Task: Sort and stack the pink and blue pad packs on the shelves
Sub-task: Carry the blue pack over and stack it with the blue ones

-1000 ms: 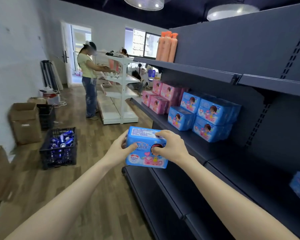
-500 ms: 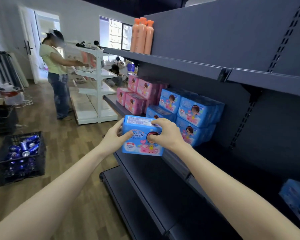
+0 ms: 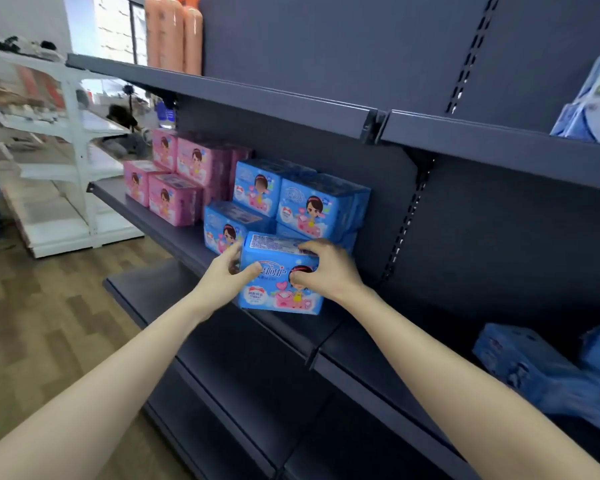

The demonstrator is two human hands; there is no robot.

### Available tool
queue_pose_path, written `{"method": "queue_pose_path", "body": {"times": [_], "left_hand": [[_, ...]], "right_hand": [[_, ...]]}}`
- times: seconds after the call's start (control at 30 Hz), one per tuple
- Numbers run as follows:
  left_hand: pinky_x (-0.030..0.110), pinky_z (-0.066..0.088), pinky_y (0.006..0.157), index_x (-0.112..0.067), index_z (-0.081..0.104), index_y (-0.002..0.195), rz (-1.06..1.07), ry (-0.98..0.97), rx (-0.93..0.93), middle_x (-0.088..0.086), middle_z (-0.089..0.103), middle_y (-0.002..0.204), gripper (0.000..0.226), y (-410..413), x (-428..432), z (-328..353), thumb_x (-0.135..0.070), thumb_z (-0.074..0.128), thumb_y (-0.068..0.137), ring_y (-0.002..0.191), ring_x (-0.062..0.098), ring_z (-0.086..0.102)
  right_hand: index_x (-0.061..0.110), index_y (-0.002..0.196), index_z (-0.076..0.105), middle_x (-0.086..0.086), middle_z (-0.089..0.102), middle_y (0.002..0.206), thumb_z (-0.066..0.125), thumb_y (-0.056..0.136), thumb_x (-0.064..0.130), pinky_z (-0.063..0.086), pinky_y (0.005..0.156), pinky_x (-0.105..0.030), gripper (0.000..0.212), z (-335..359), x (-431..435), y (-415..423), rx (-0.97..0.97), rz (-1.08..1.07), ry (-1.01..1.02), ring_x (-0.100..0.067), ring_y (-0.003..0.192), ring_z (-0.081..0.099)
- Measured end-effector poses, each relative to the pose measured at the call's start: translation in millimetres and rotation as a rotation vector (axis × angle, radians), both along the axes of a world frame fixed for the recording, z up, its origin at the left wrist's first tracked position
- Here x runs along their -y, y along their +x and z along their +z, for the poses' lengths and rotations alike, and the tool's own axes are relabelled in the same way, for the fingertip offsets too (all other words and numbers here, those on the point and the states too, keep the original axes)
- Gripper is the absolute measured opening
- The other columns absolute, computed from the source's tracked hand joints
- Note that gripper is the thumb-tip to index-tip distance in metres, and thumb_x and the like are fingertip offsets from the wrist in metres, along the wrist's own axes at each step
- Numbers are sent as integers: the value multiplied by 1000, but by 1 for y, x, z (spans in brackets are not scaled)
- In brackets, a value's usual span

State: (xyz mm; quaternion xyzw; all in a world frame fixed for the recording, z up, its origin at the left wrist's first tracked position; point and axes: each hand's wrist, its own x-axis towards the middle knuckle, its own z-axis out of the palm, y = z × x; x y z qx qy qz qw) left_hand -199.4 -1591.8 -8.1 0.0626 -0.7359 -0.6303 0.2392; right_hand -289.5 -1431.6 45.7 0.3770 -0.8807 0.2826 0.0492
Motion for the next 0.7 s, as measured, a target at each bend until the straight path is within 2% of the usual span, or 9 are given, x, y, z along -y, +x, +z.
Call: {"method": "queue_pose_path", "body": {"times": [0.13,0.27,0.4,0.53,0.63,0.7], "left_hand": [[9,49,66,-20,45,124,-81,-13,12,-11,61,105,36,-24,-2,-5,-10,54,92,82,-11,63],[10,50,72,-18,42,133,-161,-37,50,-10,61,113,44,-45,10,-7,-15,56,91,94,-4,62],[8,49,72,-21,43,130,-236,-58,81,-16,59,112,41,-60,27,-7,-16,55,92,91,-11,61],[13,50,82,-22,43,127,-306,-101,106,-15,59,111,38,-76,46,-4,-15,55,92,100,-2,59],[9,48,73,-22,42,128,-358,-138,129,-14,58,109,38,-86,58,-2,-15,55,92,97,-1,57],[11,46,77,-20,41,132,-400,-160,151,-12,57,112,42,-91,65,-3,-17,55,92,100,1,57]], "right_hand": [[15,124,56,1,52,130,74,73,26,39,84,-20,55,-5,-7,-12,3,-87,34,-16,114,52],[18,123,56,2,53,128,73,73,28,39,84,-21,54,-9,-4,-21,13,-172,41,-16,113,53],[18,124,55,2,53,128,74,73,28,40,86,-21,55,-11,8,-25,43,-246,36,-16,112,53],[17,126,54,1,52,129,74,73,26,40,86,-19,58,-14,22,-26,77,-315,8,-16,113,53],[16,126,54,1,51,130,74,72,25,43,91,-22,58,-16,32,-28,106,-365,-8,-15,114,52],[16,126,54,2,52,129,74,73,24,44,93,-25,57,-18,38,-28,120,-395,-13,-15,114,53]]}}
